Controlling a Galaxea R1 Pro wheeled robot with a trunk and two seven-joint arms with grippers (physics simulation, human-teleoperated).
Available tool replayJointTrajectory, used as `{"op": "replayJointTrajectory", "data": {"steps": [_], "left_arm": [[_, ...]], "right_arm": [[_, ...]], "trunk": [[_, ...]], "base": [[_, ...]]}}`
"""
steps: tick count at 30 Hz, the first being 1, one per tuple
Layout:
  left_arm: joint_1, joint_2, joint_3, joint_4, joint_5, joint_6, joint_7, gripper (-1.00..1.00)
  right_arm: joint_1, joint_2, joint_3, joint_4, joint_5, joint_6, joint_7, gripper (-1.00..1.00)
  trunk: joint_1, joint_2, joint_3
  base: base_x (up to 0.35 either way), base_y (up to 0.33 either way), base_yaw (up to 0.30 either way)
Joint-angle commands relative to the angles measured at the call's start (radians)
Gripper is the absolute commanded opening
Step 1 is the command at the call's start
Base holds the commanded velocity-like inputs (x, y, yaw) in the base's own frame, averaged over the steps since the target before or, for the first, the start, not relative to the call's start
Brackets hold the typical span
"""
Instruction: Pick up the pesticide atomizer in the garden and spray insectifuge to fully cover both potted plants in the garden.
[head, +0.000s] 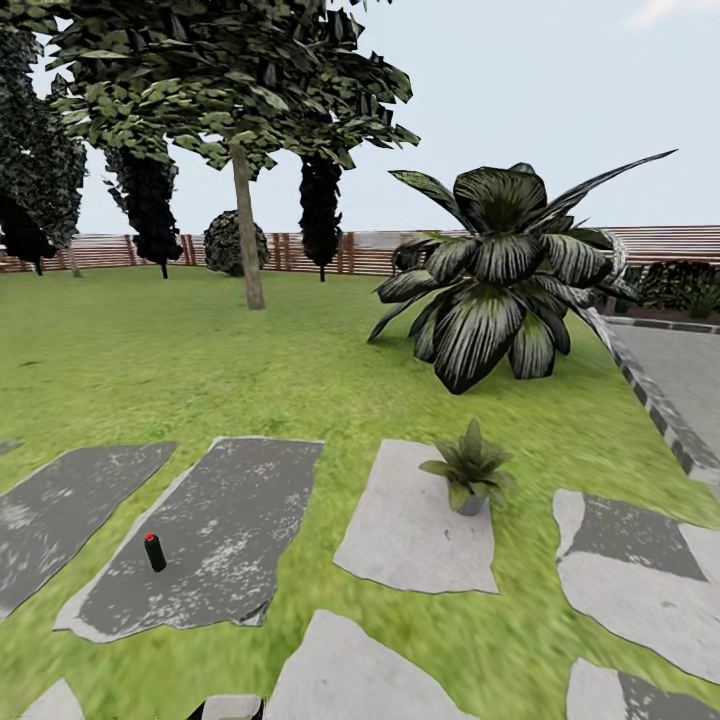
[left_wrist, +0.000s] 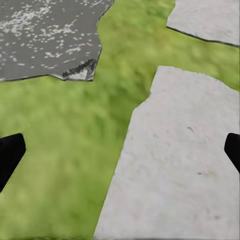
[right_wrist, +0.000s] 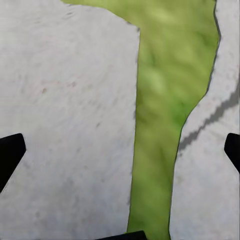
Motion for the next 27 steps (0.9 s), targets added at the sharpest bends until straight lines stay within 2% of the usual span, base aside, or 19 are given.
{"op": "replayJointTrajectory", "data": {"steps": [1,18,27], "left_arm": [[-0.001,0.000,0.000,0.001,0.000,-0.003,0.000,1.00],[-0.001,-0.002,-0.003,0.000,-0.001,-0.003,0.000,1.00],[-0.001,-0.002,-0.004,0.000,-0.001,-0.003,0.000,1.00]], "right_arm": [[0.000,0.000,-0.002,0.001,0.000,-0.003,0.000,1.00],[0.000,0.000,-0.002,0.001,0.000,-0.004,0.000,1.00],[0.000,0.000,-0.002,0.001,0.000,-0.005,0.000,1.00]], "trunk": [[0.000,0.000,-0.001],[0.000,0.000,-0.001],[0.000,0.000,-0.001]], "base": [[0.000,0.000,0.244],[0.002,-0.001,0.244],[0.117,-0.157,0.244]]}}
